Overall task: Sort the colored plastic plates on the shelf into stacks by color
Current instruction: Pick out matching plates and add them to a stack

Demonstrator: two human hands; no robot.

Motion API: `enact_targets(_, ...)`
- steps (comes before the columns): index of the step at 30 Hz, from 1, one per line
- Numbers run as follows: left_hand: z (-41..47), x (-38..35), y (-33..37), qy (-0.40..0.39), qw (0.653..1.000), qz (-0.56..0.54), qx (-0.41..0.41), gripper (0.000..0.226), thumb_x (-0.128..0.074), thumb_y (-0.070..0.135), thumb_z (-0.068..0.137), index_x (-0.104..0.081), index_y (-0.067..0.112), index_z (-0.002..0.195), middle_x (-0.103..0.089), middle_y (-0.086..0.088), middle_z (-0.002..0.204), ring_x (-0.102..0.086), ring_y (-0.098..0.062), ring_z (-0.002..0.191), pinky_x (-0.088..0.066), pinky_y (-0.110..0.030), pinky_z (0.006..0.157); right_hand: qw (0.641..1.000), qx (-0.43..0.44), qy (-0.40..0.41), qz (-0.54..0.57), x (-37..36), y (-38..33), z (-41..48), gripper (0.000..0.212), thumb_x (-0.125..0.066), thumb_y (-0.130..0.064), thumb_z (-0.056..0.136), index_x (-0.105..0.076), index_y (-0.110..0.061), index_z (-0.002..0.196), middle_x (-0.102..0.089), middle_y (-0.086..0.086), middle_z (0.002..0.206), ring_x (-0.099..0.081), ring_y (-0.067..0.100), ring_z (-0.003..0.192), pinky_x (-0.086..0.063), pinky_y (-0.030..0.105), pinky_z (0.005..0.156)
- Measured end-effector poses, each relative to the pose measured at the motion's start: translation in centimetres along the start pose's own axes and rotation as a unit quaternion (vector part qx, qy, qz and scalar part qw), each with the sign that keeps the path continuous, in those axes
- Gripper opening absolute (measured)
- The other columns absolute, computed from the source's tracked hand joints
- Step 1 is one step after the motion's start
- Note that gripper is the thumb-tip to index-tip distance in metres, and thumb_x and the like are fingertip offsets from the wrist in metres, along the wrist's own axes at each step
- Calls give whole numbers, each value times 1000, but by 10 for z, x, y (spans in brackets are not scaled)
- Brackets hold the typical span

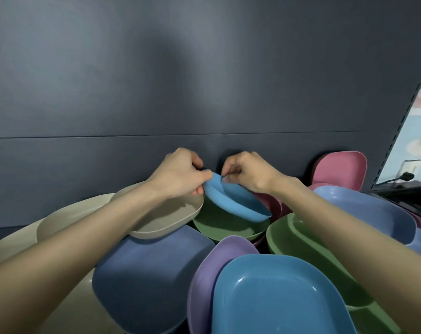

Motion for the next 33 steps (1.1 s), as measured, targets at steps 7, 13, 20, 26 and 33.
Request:
enact_targets(7, -20, 24, 26, 61, 992, -11, -106, 22, -58, 9, 84, -62, 10, 105, -65, 6, 55, -55, 2, 43, -40, -5, 52, 987, -53, 120, 91, 60, 1, -33, 18, -72, -23, 81, -63, -19, 95, -69, -2, 93, -64, 13, 83, -48, 20, 70)
enact_targets(13, -54, 25, 55, 79, 982, -89, -150, 20, -65, 16, 87, -65, 12, 107, -69, 2, 73, -65, -15, 63, -56, -27, 63, 965, -82, 170, 180, 88, -9, -87, 12, -75, -20, 78, -65, -18, 84, -67, -7, 76, -62, 7, 63, -49, 21, 60)
enact_targets(20, -96, 14, 91, 42, 968, -213, -129, 25, -72, 11, 80, -59, 16, 101, -73, 4, 91, -70, -13, 82, -58, -40, 75, 928, -45, 239, 283, 126, -34, -153, 24, -76, -12, 75, -63, -19, 94, -66, -12, 80, -62, -2, 60, -49, 13, 53)
enact_targets(26, -134, -8, 101, 55, 977, -172, -112, 30, -73, 12, 79, -56, 10, 103, -72, 0, 95, -69, -19, 87, -56, -44, 80, 923, -58, 123, 360, 104, -24, -202, 30, -75, -4, 75, -65, -26, 93, -73, -6, 92, -70, 14, 83, -59, 29, 72)
enact_targets(33, -166, -53, 106, -98, 988, -35, -111, 36, -81, 27, 71, -61, 26, 100, -66, 14, 100, -60, -1, 96, -47, -16, 83, 939, -56, 151, 304, 122, -7, -246, 30, -71, -4, 79, -63, -20, 103, -68, -10, 91, -65, 1, 75, -51, 11, 59)
Point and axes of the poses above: each hand's wrist, its own z-axis towards the middle knuckle, its own x-axis out of the back of the hand, y = z × x, the point moved 10 cm from there along z, towards the middle knuckle
